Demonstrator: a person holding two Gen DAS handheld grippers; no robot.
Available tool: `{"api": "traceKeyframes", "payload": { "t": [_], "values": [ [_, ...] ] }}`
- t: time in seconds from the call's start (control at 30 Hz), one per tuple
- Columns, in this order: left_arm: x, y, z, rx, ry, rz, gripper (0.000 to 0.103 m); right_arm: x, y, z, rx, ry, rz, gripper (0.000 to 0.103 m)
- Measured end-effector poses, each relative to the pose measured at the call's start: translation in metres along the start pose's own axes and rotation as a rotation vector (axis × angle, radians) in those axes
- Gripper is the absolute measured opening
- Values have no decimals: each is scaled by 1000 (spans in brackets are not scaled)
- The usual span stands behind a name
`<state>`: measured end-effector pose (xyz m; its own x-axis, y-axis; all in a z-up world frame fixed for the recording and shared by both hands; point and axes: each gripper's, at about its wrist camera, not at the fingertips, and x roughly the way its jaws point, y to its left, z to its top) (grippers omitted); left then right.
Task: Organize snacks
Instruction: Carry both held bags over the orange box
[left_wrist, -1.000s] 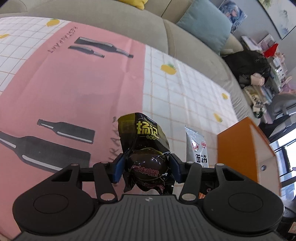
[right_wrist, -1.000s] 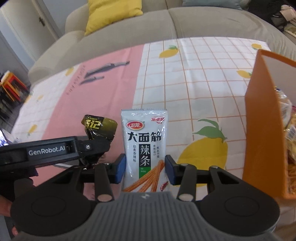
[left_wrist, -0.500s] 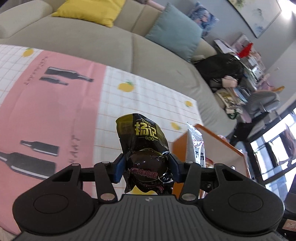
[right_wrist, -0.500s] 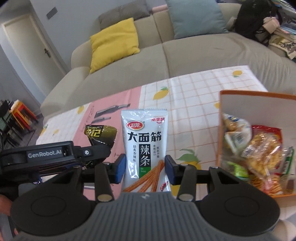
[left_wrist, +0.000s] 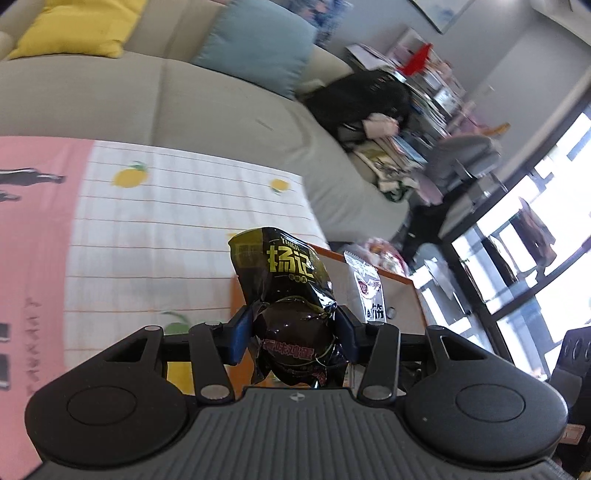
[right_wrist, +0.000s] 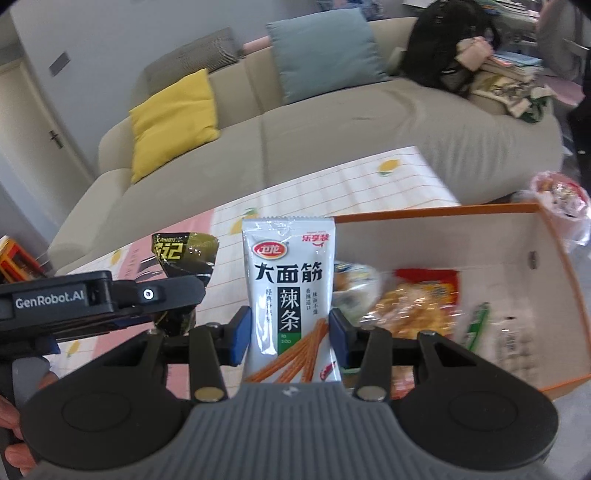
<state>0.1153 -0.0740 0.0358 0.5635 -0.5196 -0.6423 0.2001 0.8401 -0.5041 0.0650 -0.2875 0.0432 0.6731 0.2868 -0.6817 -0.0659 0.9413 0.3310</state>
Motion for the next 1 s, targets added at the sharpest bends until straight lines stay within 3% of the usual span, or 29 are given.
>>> {"api": "traceKeyframes", "payload": {
  "t": [0.4, 1.0],
  "values": [
    [72, -44, 4, 112, 124, -76, 54, 9, -72, 27, -28, 27, -165, 43],
    [169, -69, -4, 248, 307, -39, 50, 76, -126, 35, -227, 199, -339, 43]
  ]
}}
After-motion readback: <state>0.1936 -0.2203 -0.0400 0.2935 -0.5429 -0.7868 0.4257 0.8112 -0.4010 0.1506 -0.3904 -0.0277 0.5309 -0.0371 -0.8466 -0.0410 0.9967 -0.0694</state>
